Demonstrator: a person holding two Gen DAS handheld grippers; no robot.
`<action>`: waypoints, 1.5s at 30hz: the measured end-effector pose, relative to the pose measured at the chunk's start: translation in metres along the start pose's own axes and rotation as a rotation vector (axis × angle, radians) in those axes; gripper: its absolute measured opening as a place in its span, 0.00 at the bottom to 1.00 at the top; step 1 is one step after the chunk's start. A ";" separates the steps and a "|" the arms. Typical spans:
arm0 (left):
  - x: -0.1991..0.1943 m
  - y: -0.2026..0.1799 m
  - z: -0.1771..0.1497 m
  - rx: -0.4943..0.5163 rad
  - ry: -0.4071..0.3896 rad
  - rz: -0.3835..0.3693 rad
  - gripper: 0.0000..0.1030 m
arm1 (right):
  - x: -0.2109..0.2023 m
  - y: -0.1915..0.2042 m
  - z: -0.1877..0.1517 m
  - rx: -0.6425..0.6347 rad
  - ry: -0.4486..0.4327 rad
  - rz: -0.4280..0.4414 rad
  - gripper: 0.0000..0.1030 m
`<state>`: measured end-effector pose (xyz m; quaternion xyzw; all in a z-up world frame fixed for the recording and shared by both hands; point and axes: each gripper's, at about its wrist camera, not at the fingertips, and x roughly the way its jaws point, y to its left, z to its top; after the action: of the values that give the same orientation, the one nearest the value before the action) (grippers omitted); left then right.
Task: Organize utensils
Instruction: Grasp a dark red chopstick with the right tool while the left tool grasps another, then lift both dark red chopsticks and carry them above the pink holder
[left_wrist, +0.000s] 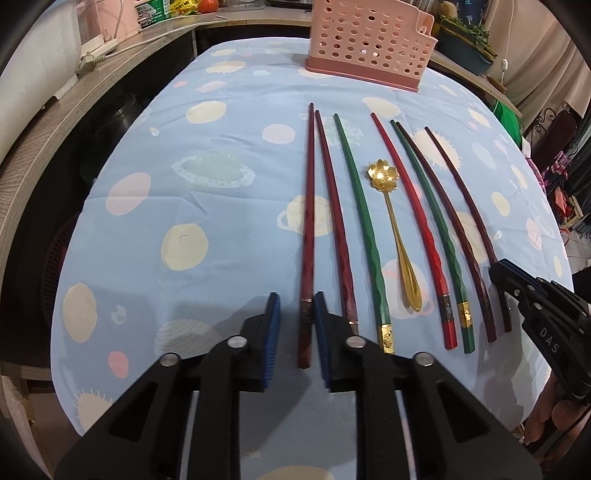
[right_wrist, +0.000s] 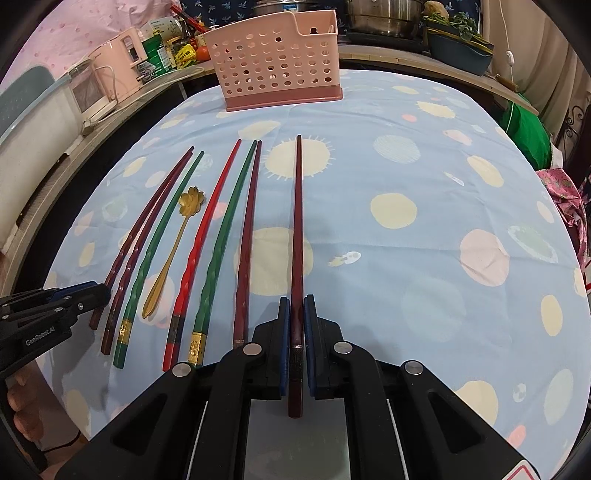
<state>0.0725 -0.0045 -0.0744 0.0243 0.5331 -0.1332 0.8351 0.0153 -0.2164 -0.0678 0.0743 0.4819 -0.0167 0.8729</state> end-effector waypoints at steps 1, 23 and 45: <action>0.000 0.000 0.000 -0.003 0.003 -0.006 0.07 | 0.000 0.000 0.000 0.000 0.000 0.000 0.08; -0.052 0.004 0.042 -0.058 -0.113 -0.048 0.07 | -0.030 -0.016 0.046 0.047 -0.105 0.018 0.07; -0.113 0.013 0.105 -0.083 -0.286 -0.052 0.07 | -0.081 -0.025 0.111 0.064 -0.279 0.054 0.07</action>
<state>0.1240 0.0105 0.0705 -0.0431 0.4143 -0.1347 0.8991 0.0628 -0.2610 0.0556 0.1117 0.3530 -0.0189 0.9287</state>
